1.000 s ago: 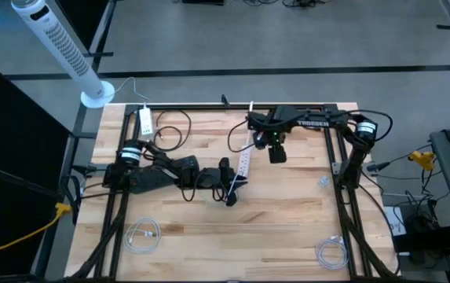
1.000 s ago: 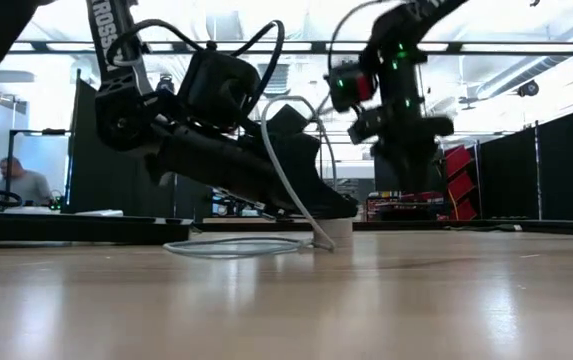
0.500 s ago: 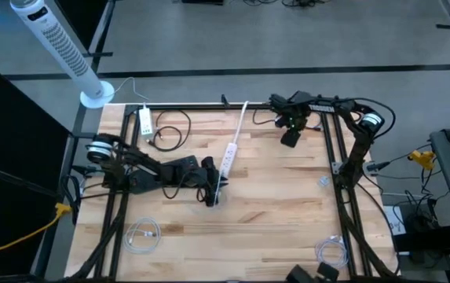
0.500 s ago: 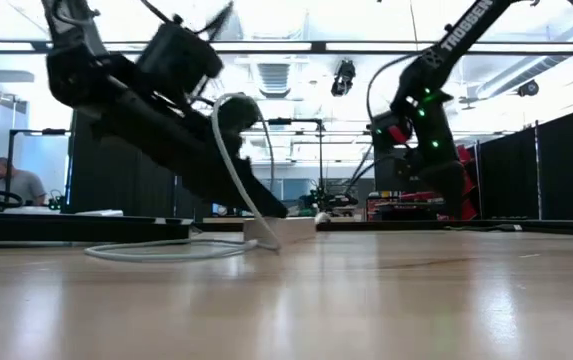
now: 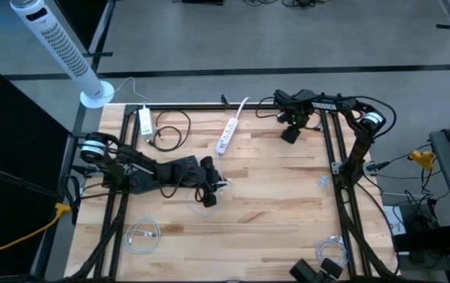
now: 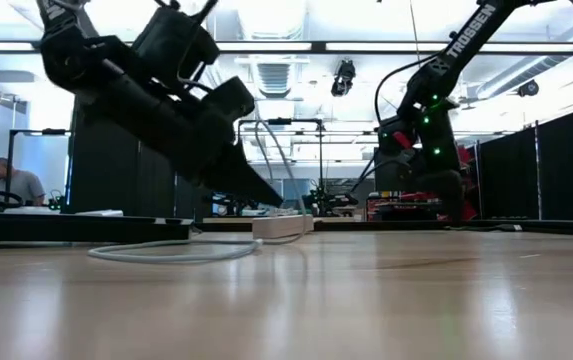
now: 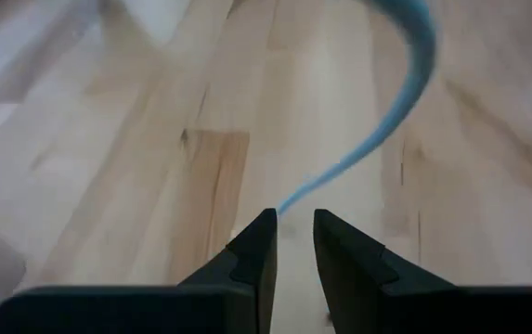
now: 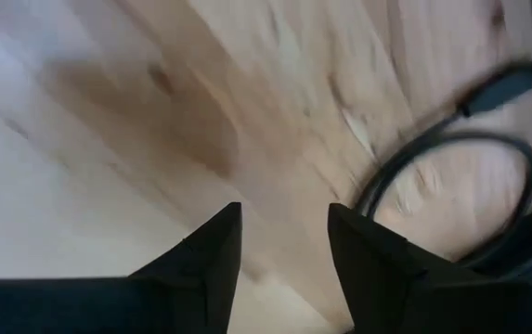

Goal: Insert USB
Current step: Insert the left black USB cable into the left white outlet

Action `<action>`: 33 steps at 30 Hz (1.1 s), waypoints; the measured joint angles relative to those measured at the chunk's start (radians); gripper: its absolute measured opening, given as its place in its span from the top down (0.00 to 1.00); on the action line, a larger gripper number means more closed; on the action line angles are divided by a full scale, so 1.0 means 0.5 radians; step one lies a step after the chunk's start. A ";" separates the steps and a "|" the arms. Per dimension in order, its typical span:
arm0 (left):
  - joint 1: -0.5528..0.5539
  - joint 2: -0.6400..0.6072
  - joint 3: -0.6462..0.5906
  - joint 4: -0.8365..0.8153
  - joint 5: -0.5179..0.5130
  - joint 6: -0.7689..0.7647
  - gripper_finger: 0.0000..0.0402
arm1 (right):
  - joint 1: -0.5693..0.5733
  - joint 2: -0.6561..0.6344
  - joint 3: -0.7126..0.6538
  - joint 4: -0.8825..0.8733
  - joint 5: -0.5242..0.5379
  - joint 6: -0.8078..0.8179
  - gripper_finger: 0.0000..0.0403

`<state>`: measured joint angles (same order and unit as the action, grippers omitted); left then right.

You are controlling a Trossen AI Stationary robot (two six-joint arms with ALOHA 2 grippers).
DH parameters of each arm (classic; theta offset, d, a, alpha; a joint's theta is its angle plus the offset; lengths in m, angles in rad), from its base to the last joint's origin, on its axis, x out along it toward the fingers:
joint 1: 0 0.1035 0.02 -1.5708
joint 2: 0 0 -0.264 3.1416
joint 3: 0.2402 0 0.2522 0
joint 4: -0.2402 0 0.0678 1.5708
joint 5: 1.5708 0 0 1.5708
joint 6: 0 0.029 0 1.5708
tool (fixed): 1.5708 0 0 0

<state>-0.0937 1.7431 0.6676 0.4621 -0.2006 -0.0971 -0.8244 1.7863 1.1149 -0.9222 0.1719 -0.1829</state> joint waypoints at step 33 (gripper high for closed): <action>1.394 -0.740 0.260 -2.142 -0.350 -0.527 0.82 | 0.515 0.338 -0.020 2.322 -0.852 -0.110 0.98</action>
<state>0.6033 1.3731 0.7973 -0.6088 -0.3753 -0.3607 -0.5671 1.9553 1.1048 0.2385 -0.2541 -0.2380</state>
